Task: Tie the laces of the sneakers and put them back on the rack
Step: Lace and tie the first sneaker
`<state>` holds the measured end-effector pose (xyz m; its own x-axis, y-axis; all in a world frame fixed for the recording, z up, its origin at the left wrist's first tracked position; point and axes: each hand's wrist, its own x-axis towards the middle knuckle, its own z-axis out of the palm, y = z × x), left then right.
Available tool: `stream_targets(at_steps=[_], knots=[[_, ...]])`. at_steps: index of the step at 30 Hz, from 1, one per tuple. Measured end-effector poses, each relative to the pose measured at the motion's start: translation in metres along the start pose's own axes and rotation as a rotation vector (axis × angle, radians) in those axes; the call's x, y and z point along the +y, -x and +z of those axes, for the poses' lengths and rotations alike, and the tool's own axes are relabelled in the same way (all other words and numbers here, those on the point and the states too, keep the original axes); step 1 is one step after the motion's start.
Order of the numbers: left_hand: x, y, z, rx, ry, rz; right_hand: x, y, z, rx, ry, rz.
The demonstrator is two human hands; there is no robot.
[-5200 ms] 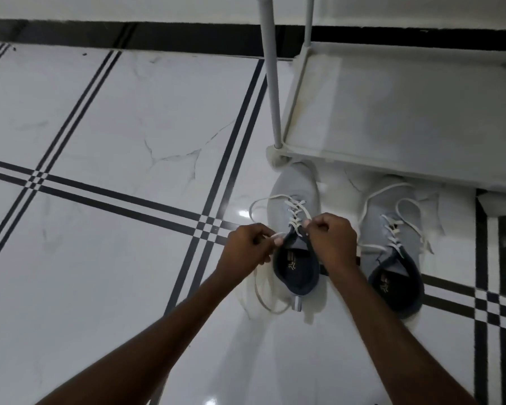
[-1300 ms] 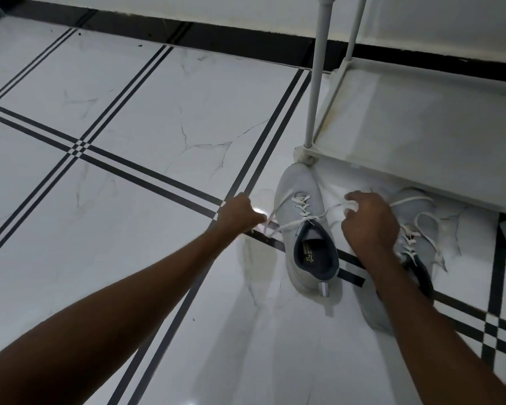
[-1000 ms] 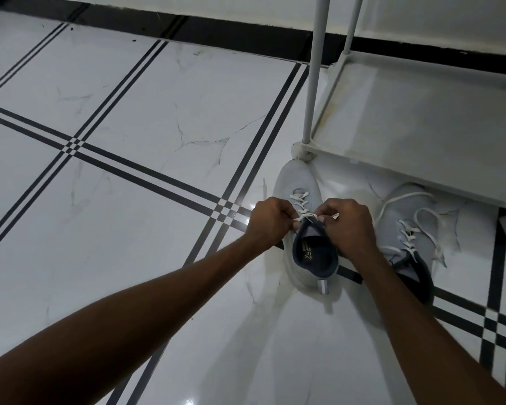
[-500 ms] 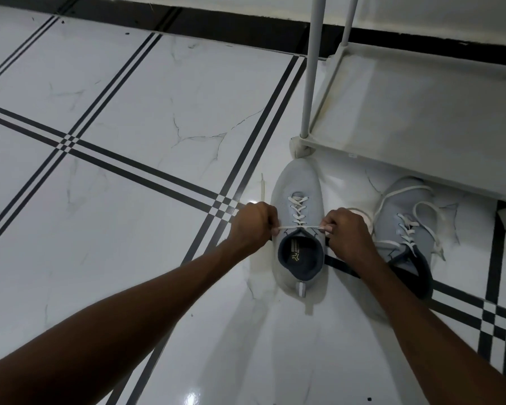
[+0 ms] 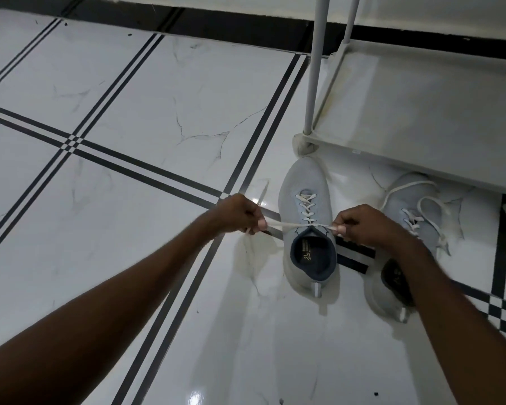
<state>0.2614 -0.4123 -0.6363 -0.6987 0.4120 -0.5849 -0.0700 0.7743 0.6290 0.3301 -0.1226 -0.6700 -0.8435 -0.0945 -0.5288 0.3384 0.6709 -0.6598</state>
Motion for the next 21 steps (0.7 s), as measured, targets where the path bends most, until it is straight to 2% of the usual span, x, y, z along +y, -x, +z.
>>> stream_targets(at_steps=[2,5,9,13,17,21], knots=[[0.002,0.011,-0.013,-0.115,0.198,-0.009,-0.003,0.005,-0.018,-0.208,-0.233,0.004],[0.011,0.013,-0.016,-0.249,0.359,0.051,-0.016,0.011,-0.029,-0.283,-0.426,-0.078],[0.025,0.004,-0.008,-0.257,0.617,0.109,-0.029,0.018,-0.022,-0.135,-0.473,-0.166],[0.034,-0.010,0.010,-0.240,0.773,0.124,-0.034,0.016,-0.004,-0.073,-0.644,-0.165],[0.043,-0.020,0.030,-0.066,0.797,0.015,-0.041,0.009,0.017,0.116,-0.744,-0.100],[0.037,-0.033,0.048,0.083,0.730,-0.062,-0.048,0.004,0.033,0.271,-0.698,-0.005]])
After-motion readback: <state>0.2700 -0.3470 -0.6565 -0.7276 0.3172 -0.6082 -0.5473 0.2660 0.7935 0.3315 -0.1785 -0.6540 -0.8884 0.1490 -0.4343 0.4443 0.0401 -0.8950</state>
